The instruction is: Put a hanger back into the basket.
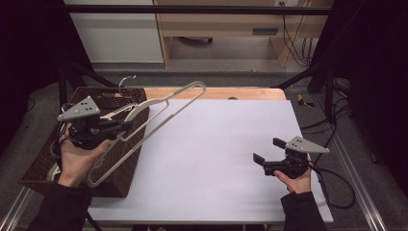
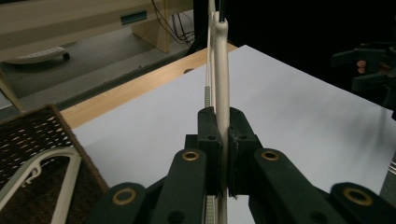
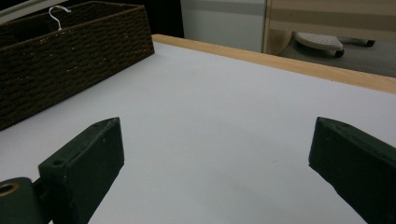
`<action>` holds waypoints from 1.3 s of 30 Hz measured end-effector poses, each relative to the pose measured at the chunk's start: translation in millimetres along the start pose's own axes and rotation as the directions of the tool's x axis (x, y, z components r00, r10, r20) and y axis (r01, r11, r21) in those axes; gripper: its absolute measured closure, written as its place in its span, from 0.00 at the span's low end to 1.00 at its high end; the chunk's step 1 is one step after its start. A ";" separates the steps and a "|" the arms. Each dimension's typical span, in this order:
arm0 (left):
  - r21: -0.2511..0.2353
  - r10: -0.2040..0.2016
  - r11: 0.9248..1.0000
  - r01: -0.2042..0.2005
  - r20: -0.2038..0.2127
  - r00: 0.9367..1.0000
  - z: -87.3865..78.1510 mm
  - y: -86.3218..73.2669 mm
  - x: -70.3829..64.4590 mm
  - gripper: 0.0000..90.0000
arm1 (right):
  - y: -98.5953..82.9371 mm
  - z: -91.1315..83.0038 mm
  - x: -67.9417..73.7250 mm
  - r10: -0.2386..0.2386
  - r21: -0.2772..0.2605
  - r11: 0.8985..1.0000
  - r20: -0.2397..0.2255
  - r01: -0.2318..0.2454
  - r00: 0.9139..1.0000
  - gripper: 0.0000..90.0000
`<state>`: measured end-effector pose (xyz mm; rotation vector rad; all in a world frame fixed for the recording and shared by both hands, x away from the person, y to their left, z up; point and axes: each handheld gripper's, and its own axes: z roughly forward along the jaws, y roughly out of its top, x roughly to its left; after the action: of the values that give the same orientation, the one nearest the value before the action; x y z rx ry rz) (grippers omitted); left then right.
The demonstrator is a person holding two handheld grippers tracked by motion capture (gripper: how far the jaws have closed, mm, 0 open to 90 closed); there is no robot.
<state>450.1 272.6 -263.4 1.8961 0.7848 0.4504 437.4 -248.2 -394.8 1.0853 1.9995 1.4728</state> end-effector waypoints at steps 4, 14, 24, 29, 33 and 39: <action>0.003 -0.011 1.000 0.011 -0.016 1.000 -6.4 0.2 16.2 0.96 | 0.0 -0.3 -0.1 0.002 -0.002 1.000 0.002 -0.002 1.000 0.04; -0.007 -0.062 0.998 0.062 -0.039 0.997 -19.4 -7.4 56.8 0.96 | -0.2 -1.3 -2.2 0.005 0.000 1.000 0.005 -0.005 1.000 0.04; -0.001 -0.091 0.996 0.091 -0.123 0.988 -33.3 -17.3 102.0 0.95 | -0.3 -1.4 -2.7 0.003 0.002 1.000 0.007 -0.003 1.000 0.04; -0.002 -0.111 0.994 0.112 -0.143 0.984 -38.6 -27.8 119.3 0.96 | -0.6 -0.2 -3.0 0.002 0.006 1.000 0.004 -0.002 1.000 0.04; 0.013 -0.129 0.991 0.133 -0.167 0.978 -40.1 -37.9 131.3 0.95 | -0.8 1.3 -2.1 0.007 0.009 1.000 0.004 -0.007 1.000 0.04; 0.045 -0.137 0.988 0.148 -0.180 0.974 -41.1 -49.8 147.9 0.96 | -1.4 2.5 -2.4 0.005 0.013 1.000 0.007 -0.006 1.000 0.04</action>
<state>515.4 416.8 -294.8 1.8553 1.0541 0.5156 440.1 -248.8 -397.2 1.1005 2.0052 1.4590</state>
